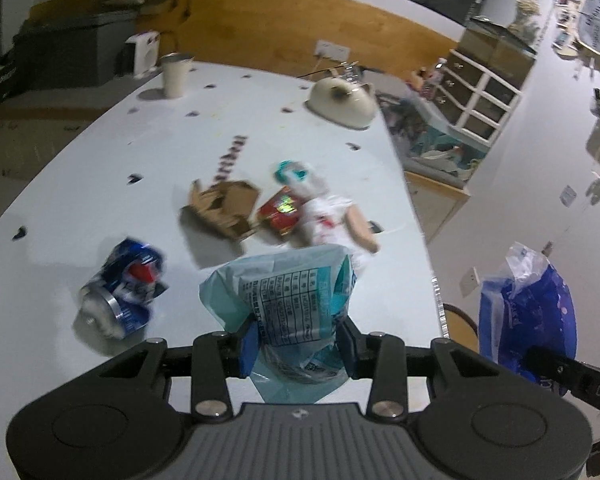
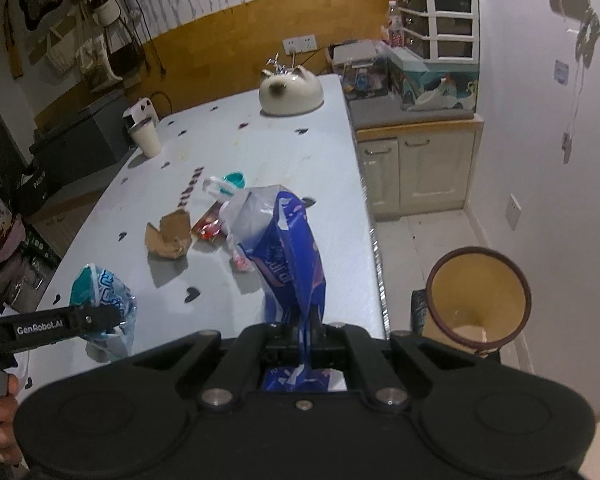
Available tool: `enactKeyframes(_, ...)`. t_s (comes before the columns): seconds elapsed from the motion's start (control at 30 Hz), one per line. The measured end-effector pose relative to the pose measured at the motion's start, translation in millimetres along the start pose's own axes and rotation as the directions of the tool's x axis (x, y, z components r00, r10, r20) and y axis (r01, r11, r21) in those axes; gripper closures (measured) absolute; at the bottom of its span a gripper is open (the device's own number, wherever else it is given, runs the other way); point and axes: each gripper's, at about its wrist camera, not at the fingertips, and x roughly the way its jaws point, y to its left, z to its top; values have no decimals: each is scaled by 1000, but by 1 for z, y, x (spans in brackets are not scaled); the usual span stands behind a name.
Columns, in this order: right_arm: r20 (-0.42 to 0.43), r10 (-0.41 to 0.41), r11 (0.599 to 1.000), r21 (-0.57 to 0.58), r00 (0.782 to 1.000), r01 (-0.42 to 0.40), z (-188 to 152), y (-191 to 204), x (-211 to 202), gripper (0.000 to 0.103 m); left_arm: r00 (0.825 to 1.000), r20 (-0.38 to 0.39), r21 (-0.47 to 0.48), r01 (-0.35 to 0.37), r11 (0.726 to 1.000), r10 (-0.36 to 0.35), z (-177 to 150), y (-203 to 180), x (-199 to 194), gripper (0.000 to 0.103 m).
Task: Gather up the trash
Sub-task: 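Lift both held items and carry them over the tan wastebasket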
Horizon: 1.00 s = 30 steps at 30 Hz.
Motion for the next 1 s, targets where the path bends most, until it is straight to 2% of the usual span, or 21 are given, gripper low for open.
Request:
enactKeyframes(0.2, 17, 6, 1000, -13, 1000, -5, 19, -41, -1, 101, 1000, 28, 19, 12, 1000, -12, 14, -51, 13, 61)
enactKeyframes(0.37, 7, 0, 1000, -22, 1000, 0, 42, -88, 11, 102, 1000, 19, 57, 0, 998, -1, 24, -98, 34, 61)
enactKeyframes(0.67, -37, 0, 1000, -7, 999, 0, 73, -180, 44, 102, 998, -60, 138, 6, 990, 2, 30, -188, 102, 61)
enactKeyframes(1.0, -94, -59, 998, 32, 994, 62, 92, -275, 87, 102, 983, -181, 227, 75, 971, -34, 24, -272, 191, 61)
